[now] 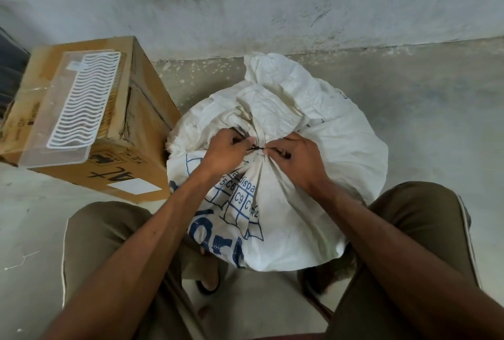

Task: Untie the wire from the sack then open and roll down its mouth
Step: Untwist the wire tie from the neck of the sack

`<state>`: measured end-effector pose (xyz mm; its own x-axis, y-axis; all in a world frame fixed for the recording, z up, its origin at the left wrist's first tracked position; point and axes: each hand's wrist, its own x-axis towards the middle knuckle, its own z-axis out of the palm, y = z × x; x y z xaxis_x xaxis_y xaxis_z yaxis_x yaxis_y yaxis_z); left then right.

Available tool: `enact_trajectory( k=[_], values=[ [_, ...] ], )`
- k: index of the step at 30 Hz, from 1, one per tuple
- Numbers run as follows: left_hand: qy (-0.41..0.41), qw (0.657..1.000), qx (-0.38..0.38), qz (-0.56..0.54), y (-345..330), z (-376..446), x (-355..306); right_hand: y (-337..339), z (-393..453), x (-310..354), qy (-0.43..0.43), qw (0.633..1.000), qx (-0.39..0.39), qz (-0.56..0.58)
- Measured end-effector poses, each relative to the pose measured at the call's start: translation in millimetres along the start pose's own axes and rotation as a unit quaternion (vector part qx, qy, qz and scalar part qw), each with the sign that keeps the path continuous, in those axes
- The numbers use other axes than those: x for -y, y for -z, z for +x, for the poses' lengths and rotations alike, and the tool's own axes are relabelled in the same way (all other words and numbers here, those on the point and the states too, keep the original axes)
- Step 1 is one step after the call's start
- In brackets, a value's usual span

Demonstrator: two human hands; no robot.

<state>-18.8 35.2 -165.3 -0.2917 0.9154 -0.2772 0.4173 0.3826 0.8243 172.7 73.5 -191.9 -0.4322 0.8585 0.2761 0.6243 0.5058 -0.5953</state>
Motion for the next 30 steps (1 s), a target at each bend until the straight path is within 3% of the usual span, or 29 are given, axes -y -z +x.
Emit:
enact_trajectory(
  k=[4,7,10,14,18,23,30],
  values=[
    [0.113,0.978,0.025,-0.174,3,5,4,0,-1,9,0.039,0.994,0.006,-0.101],
    [0.146,0.97,0.029,-0.191,4,11,10,-6,-1,10,0.065,0.99,0.044,-0.121],
    [0.09,0.988,0.03,-0.12,3,13,12,-12,-1,6,0.056,0.991,0.069,-0.104],
    [-0.055,0.997,0.021,0.053,3,9,13,-15,0,0,0.024,0.992,0.093,-0.083],
    [-0.094,0.99,0.102,0.03,6,2,13,-16,1,-6,0.0,0.995,0.091,-0.049],
    [-0.109,0.994,-0.002,0.021,-6,-1,25,-19,1,-7,0.0,0.996,0.087,-0.031],
    [-0.258,0.956,0.014,0.138,-4,-2,22,-22,1,-14,-0.004,0.996,0.089,-0.011]
  ],
)
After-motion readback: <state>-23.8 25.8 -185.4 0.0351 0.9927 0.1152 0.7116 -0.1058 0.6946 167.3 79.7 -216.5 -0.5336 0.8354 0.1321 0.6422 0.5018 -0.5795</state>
